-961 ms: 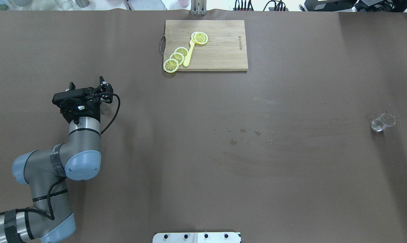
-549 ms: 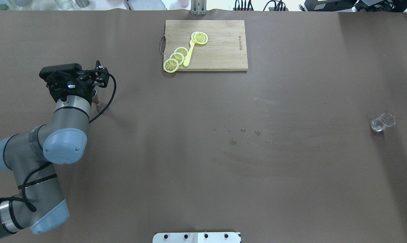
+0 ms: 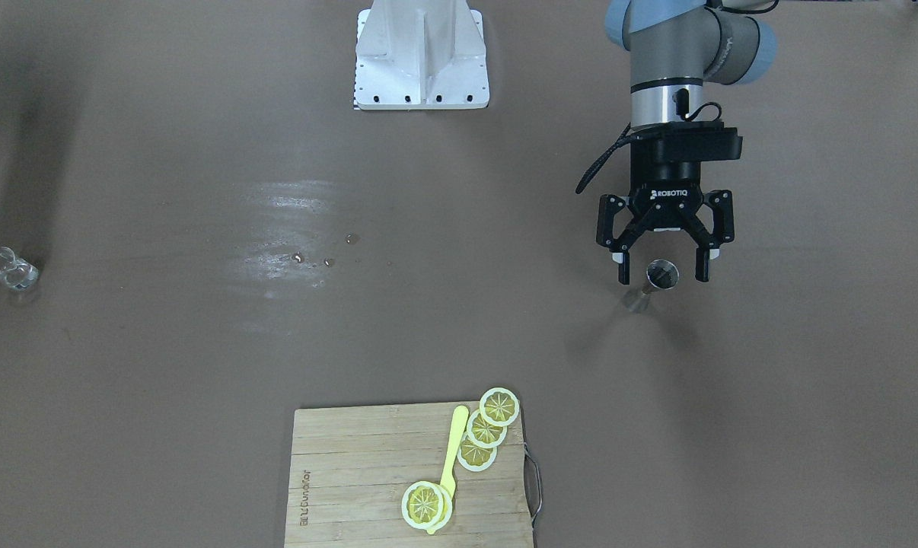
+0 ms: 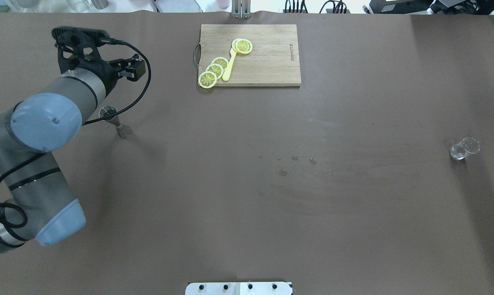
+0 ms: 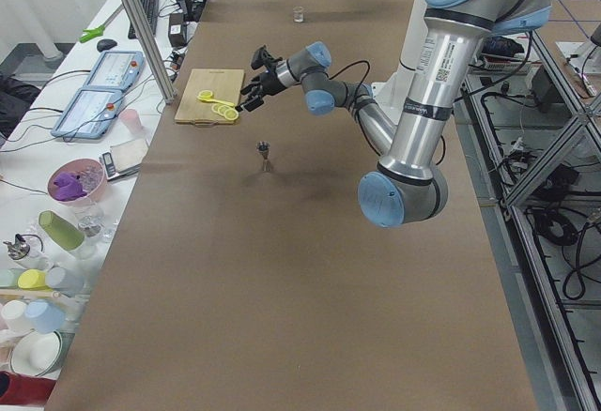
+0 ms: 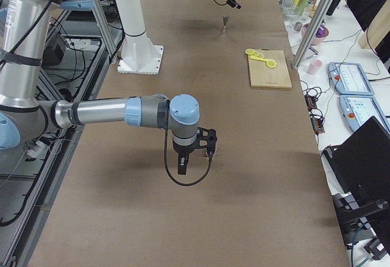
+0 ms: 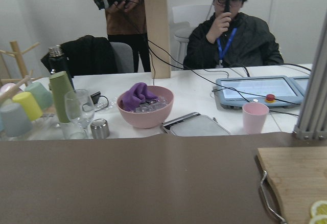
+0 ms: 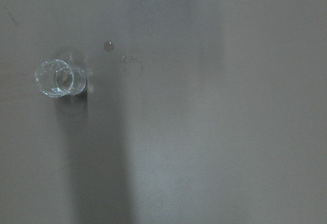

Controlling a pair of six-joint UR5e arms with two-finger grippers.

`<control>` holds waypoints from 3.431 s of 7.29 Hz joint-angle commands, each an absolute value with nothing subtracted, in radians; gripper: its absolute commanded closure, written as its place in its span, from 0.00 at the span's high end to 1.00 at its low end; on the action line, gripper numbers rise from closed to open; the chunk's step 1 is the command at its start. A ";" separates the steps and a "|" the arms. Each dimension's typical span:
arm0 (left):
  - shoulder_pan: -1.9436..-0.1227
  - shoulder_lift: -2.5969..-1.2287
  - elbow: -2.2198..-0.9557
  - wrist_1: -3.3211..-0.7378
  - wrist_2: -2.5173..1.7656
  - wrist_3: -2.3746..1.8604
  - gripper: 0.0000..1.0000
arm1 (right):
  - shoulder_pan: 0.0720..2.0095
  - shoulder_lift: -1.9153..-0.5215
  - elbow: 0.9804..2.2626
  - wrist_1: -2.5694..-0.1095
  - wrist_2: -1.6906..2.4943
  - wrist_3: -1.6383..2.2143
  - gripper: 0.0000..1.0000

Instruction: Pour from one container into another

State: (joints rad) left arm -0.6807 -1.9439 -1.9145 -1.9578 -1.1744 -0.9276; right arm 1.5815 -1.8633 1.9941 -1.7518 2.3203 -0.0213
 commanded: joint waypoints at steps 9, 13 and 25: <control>-1.213 -2.264 -1.692 -1.419 -1.937 -0.144 0.97 | 1.582 -1.865 1.988 -1.752 2.321 -0.023 1.00; -1.330 -2.136 -1.703 -1.421 -2.177 -0.049 0.97 | 1.582 -1.865 1.988 -1.752 2.321 -0.021 1.00; -1.644 -1.389 -1.835 -1.422 -2.384 0.270 0.98 | 1.582 -1.861 1.974 -1.752 2.322 -0.020 1.00</control>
